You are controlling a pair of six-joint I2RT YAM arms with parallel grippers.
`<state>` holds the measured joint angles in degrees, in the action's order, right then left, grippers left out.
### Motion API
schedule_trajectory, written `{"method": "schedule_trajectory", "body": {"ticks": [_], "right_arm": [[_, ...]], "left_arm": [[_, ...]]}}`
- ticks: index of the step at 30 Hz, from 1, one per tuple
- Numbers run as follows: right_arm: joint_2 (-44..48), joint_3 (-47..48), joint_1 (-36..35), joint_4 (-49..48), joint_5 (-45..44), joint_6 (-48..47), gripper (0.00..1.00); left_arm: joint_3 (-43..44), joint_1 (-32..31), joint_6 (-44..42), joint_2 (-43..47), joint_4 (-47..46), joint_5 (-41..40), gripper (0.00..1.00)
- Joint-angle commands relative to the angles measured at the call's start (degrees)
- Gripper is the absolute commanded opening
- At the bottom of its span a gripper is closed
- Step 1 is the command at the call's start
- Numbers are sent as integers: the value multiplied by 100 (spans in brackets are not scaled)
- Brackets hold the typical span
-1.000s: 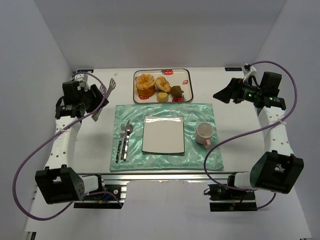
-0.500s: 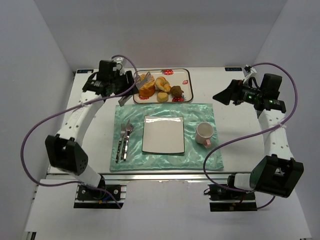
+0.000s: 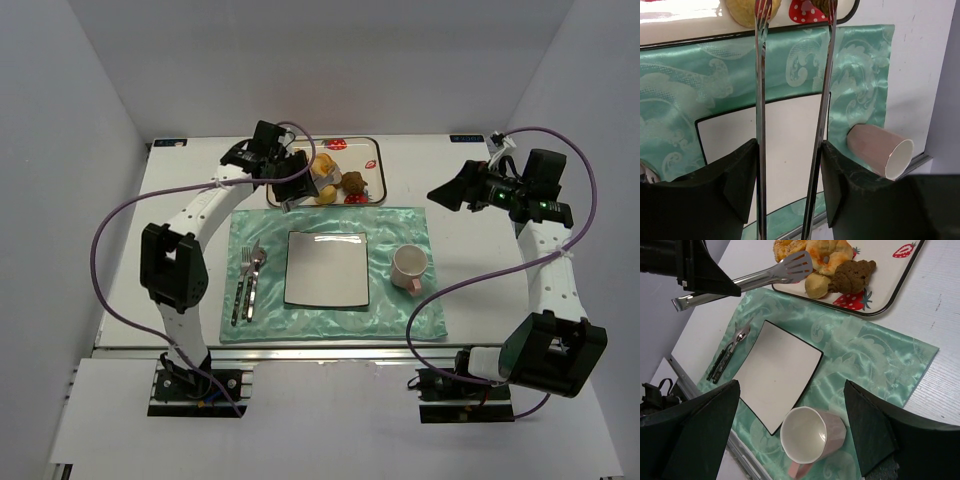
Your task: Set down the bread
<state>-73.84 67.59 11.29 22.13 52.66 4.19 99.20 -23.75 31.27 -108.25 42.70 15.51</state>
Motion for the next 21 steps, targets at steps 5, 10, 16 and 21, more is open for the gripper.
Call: {"method": "schedule_trajectory", "body": {"ticks": [5, 10, 16, 21], "right_arm": [[81, -62, 58, -305, 69, 117, 89], [98, -62, 75, -280, 25, 83, 89], [125, -97, 137, -244, -11, 56, 89], [107, -132, 146, -314, 16, 135, 89]], "left_arm": [[469, -25, 283, -135, 63, -451, 60], [908, -25, 389, -662, 344, -470, 60], [978, -25, 705, -715, 458, -496, 60], [838, -25, 890, -453, 415, -409, 59]]}}
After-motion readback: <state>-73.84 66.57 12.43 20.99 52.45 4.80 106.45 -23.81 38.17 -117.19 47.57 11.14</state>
